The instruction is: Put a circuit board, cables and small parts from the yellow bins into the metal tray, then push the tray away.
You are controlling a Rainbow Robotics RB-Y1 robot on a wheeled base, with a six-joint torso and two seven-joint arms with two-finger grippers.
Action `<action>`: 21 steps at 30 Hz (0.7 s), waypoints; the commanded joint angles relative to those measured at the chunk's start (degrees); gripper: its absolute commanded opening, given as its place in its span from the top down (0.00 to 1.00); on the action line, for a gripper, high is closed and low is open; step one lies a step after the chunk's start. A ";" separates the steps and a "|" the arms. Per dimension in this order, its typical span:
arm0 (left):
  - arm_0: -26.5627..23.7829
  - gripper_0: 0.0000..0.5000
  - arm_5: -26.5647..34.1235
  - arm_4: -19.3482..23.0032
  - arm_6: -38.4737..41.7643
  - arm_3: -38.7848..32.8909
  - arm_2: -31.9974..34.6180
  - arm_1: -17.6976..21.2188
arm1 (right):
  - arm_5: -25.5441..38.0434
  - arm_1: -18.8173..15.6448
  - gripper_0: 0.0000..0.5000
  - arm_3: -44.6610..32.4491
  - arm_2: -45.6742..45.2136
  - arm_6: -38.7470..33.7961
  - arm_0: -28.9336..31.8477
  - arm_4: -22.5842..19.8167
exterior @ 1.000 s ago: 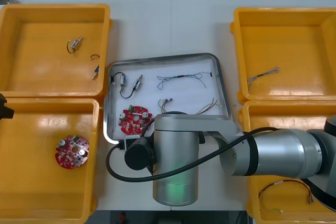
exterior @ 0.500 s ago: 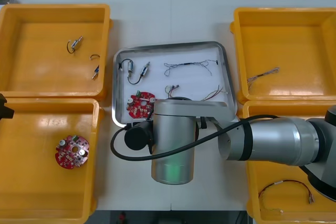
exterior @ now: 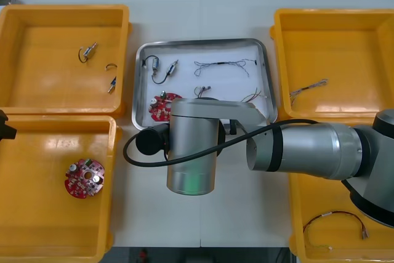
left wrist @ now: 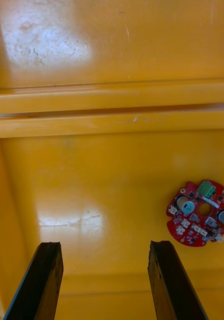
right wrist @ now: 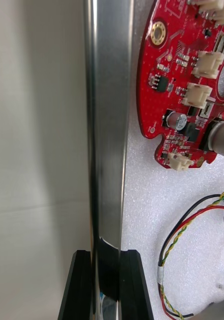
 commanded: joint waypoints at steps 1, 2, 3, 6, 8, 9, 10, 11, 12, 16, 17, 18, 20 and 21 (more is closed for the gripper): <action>1.05 0.00 0.36 0.43 -0.91 -1.65 1.76 2.60 | -0.88 2.04 1.00 1.95 -1.59 -0.71 -4.30 0.46; 1.05 0.00 0.36 0.43 -0.91 -1.65 1.76 2.60 | -0.97 2.13 1.00 2.39 -1.68 -0.80 -4.48 0.46; 1.05 0.01 0.36 0.43 -0.91 -1.65 1.76 2.60 | -1.14 2.30 1.00 3.18 -1.68 -0.80 -4.83 0.46; 1.05 0.01 0.36 0.43 -0.91 -1.65 1.76 2.60 | -1.67 2.65 1.00 5.20 -1.85 -0.89 -5.88 0.46; 1.05 0.01 0.36 0.43 -0.91 -1.65 1.76 2.60 | -2.11 2.92 1.00 6.43 -1.94 -0.89 -6.68 0.46; 1.05 0.00 0.36 0.43 -0.91 -1.65 1.76 2.60 | -2.28 3.00 1.00 7.40 -2.03 -0.89 -7.20 0.46; 1.05 0.00 0.36 0.43 -0.91 -1.65 1.76 2.60 | -2.64 3.18 1.00 8.27 -2.20 -0.71 -7.73 0.46; 1.05 0.01 0.36 0.43 -0.91 -1.65 1.76 2.60 | -2.72 3.27 1.00 8.63 -2.20 -0.62 -7.91 0.46; 1.05 0.00 0.36 0.43 -0.91 -1.65 1.76 2.60 | -3.07 3.36 1.00 9.50 -2.29 -0.62 -8.52 0.46; 1.05 0.00 0.36 0.43 -0.91 -1.65 1.76 2.60 | -4.22 3.62 1.00 11.61 -2.91 -0.62 -9.84 -0.24; 1.05 0.00 0.36 0.43 -0.91 -1.65 1.76 2.60 | -4.66 3.71 1.00 12.58 -3.43 -0.62 -10.10 -0.94; 1.05 0.01 0.36 0.43 -0.91 -1.65 1.76 2.60 | -5.01 3.88 1.00 13.20 -3.87 -0.54 -10.37 -1.38; 1.05 0.00 0.36 0.43 -0.91 -1.65 1.76 2.60 | -5.62 3.97 1.00 14.34 -4.14 -0.36 -10.89 -1.73; 1.05 0.00 0.36 0.43 -0.91 -1.65 1.76 2.60 | -5.98 4.15 1.00 15.04 -4.31 -0.36 -11.16 -1.65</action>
